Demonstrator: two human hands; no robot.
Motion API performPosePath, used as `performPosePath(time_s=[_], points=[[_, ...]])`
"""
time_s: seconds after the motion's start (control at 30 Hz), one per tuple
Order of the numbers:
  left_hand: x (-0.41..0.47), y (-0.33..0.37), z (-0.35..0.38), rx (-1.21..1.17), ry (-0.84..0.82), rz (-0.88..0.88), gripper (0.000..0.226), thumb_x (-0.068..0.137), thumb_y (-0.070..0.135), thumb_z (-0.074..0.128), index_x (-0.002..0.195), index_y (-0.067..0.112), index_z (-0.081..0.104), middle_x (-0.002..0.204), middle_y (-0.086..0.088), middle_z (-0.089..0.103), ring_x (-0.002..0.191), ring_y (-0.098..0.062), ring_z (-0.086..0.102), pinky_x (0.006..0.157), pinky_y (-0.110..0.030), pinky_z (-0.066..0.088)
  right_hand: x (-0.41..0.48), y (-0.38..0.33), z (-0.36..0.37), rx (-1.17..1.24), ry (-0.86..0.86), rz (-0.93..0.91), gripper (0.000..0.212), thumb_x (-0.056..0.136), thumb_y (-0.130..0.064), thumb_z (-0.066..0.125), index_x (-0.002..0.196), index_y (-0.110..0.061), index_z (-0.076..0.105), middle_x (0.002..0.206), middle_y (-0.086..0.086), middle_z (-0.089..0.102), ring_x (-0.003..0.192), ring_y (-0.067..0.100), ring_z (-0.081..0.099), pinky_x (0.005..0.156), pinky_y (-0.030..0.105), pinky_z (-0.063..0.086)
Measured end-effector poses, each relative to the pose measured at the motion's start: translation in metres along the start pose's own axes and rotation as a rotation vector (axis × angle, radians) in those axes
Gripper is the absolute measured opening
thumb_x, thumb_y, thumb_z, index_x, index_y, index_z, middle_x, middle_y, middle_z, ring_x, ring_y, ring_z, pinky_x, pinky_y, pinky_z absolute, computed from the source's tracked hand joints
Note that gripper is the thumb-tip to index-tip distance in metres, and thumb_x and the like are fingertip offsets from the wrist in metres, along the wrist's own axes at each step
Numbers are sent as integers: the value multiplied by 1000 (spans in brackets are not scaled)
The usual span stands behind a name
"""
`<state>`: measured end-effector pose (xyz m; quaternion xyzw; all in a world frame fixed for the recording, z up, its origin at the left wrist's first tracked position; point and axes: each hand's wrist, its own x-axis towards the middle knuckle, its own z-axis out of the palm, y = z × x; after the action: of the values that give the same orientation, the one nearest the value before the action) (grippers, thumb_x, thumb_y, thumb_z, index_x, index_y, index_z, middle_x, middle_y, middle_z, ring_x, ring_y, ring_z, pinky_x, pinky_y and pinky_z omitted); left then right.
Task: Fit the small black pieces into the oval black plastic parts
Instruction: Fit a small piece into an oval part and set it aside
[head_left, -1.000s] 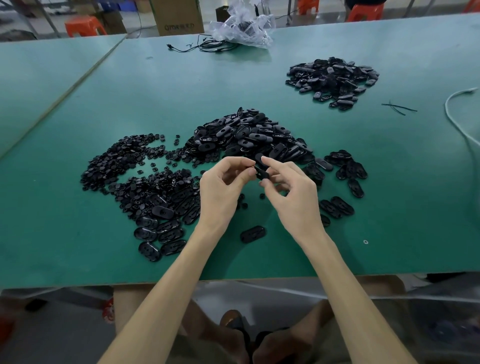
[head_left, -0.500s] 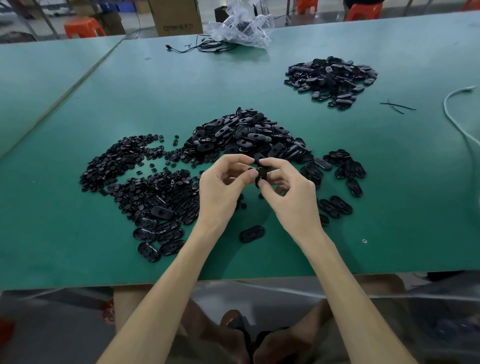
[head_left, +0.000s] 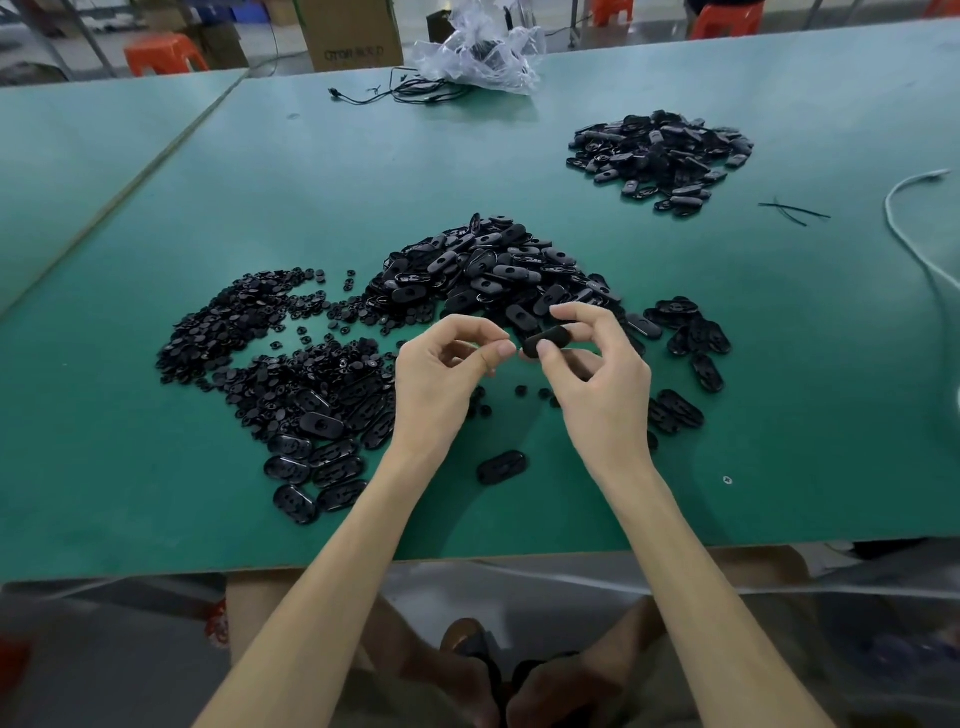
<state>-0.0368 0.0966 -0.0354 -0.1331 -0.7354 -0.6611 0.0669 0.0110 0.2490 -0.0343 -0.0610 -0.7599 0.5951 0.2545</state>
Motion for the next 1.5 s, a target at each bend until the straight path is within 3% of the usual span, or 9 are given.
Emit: performPosePath(time_s=[0.23, 0.4, 0.57, 0.73, 0.9, 1.1, 1.17, 1.33, 1.5], points=[[-2, 0, 1, 7, -10, 32, 10, 91, 14, 79, 98, 21, 79, 89, 4, 77, 74, -14, 69, 75, -28, 58, 0, 0, 1, -56, -23, -4, 13, 97, -16, 72, 108, -23, 76, 96, -17, 77, 97, 0, 72, 85, 15, 55], [-3, 1, 3, 15, -25, 28, 10, 92, 15, 78, 99, 22, 78, 92, 4, 77, 82, -31, 69, 77, -43, 57, -1, 0, 1, -85, -24, -25, 14, 99, -14, 69, 109, -22, 76, 98, -18, 77, 97, -3, 71, 84, 11, 52], [-3, 1, 3, 19, -35, 14, 9, 91, 13, 79, 97, 16, 75, 90, 2, 76, 74, -19, 69, 74, -37, 59, -2, 0, 1, -91, -35, -37, 12, 98, -14, 70, 107, -21, 75, 98, -19, 76, 98, -5, 70, 84, 9, 51], [-3, 0, 4, 49, -40, 17, 7, 91, 14, 80, 95, 15, 74, 86, 1, 75, 74, -23, 68, 75, -43, 59, -2, 1, 1, -81, -42, -38, 11, 98, -13, 70, 106, -20, 74, 96, -19, 77, 97, -3, 72, 84, 13, 54], [-3, 1, 4, 42, -61, 19, 7, 91, 13, 80, 95, 14, 75, 85, 6, 76, 71, -13, 66, 71, -35, 58, -2, 2, 2, -67, -72, -51, 12, 99, -13, 69, 108, -20, 73, 95, -15, 79, 96, -3, 73, 82, 12, 54], [-4, 0, 4, 70, -65, 28, 7, 91, 17, 80, 95, 16, 74, 85, 5, 77, 75, -29, 69, 72, -49, 58, -2, 3, 2, -60, -91, -59, 13, 99, -12, 68, 110, -19, 72, 94, -14, 79, 95, -2, 74, 82, 11, 53], [-4, 0, 4, 72, -54, 25, 7, 92, 17, 79, 95, 16, 74, 85, 5, 78, 74, -28, 68, 72, -48, 58, -2, 3, 2, -46, -87, -62, 13, 100, -11, 68, 110, -18, 72, 94, -13, 79, 94, -1, 74, 83, 12, 54], [-3, 0, 4, 75, -40, 14, 6, 92, 17, 79, 94, 16, 74, 83, 8, 78, 69, -10, 66, 67, -33, 57, -1, 2, 1, -36, -94, -62, 13, 100, -10, 68, 111, -16, 72, 94, -11, 79, 94, -1, 75, 84, 13, 55], [-3, 0, 3, 80, -63, 10, 6, 93, 20, 79, 94, 18, 73, 84, 6, 79, 71, -19, 67, 62, -26, 50, -2, 1, 1, -37, -120, -55, 13, 99, -8, 69, 109, -16, 71, 92, -14, 79, 93, -3, 74, 81, 10, 53]])
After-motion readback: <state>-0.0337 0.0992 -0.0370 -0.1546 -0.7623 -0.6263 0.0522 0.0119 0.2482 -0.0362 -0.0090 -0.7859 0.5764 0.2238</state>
